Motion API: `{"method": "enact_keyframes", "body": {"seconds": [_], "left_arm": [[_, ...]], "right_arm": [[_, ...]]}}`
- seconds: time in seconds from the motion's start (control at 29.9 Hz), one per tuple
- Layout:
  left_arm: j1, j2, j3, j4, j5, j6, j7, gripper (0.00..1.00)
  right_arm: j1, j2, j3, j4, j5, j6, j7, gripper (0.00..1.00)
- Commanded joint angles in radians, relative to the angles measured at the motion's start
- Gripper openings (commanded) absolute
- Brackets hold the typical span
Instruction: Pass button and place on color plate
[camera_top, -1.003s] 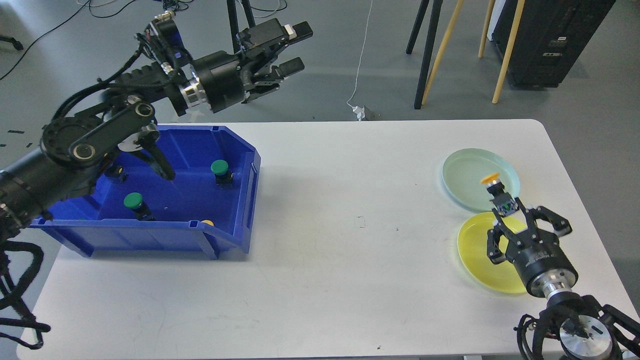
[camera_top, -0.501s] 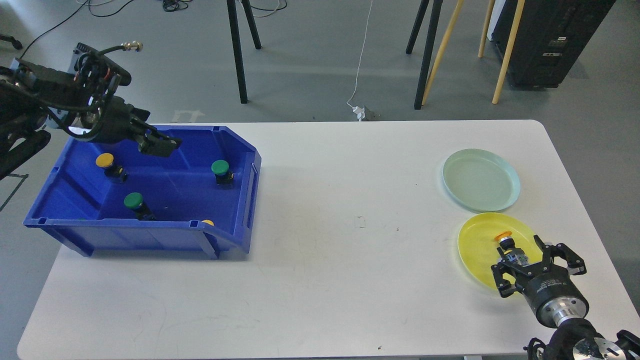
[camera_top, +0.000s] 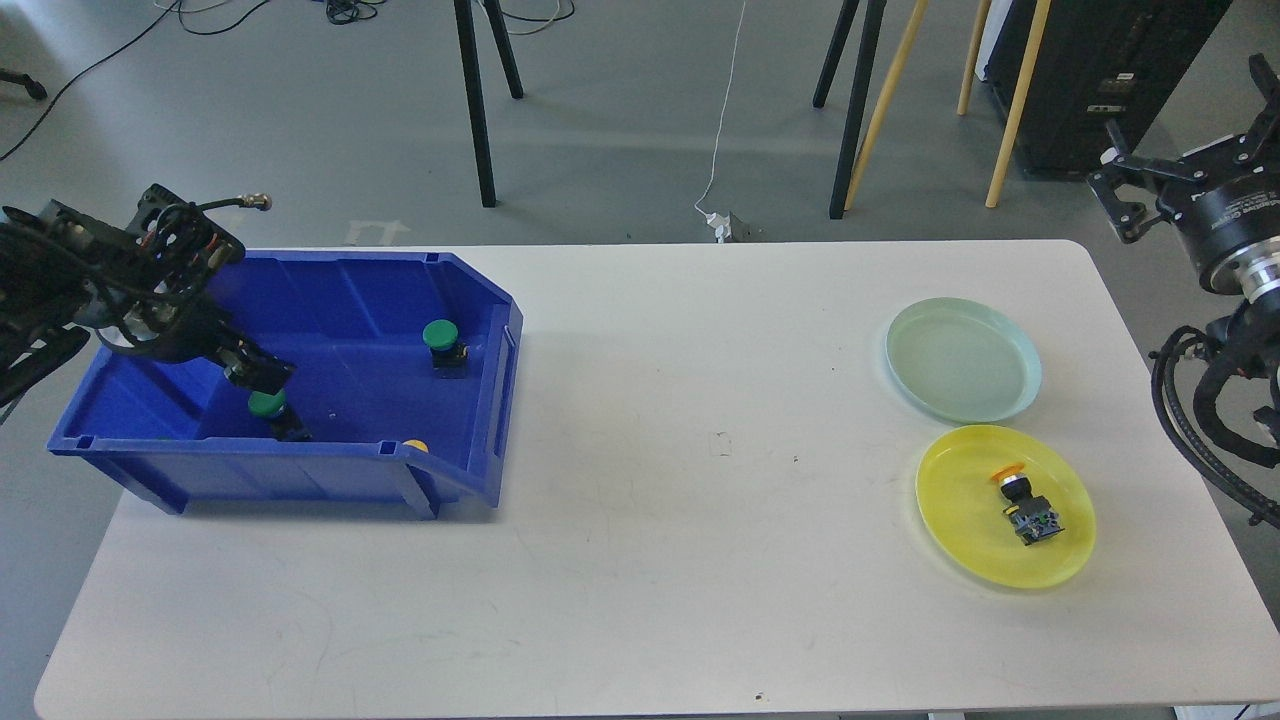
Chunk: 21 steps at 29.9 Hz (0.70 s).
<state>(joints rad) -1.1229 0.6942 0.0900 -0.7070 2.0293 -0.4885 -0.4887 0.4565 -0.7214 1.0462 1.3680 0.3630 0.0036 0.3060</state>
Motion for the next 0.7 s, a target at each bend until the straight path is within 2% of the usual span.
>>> {"method": "enact_keyframes", "body": {"seconds": [0.0, 0.27, 0.53, 0.67], "left_arm": [[0.009, -0.022, 0.005, 0.017, -0.043, 0.000, 0.000, 0.97], [0.060, -0.067, 0.004, 0.046, -0.049, 0.000, 0.000, 0.97], [0.083, -0.114, 0.007, 0.139, -0.047, 0.000, 0.000, 0.97], [0.083, -0.116, 0.007, 0.141, -0.047, 0.000, 0.000, 0.94]], "right_arm": [[0.030, -0.003, -0.031, -0.020, 0.001, 0.006, -0.002, 1.00], [0.001, -0.001, -0.032, -0.020, 0.001, 0.013, -0.004, 1.00], [-0.009, -0.004, -0.031, -0.013, 0.004, 0.019, -0.004, 1.00], [-0.021, -0.004, -0.031, -0.010, 0.004, 0.042, -0.004, 1.00]]}}
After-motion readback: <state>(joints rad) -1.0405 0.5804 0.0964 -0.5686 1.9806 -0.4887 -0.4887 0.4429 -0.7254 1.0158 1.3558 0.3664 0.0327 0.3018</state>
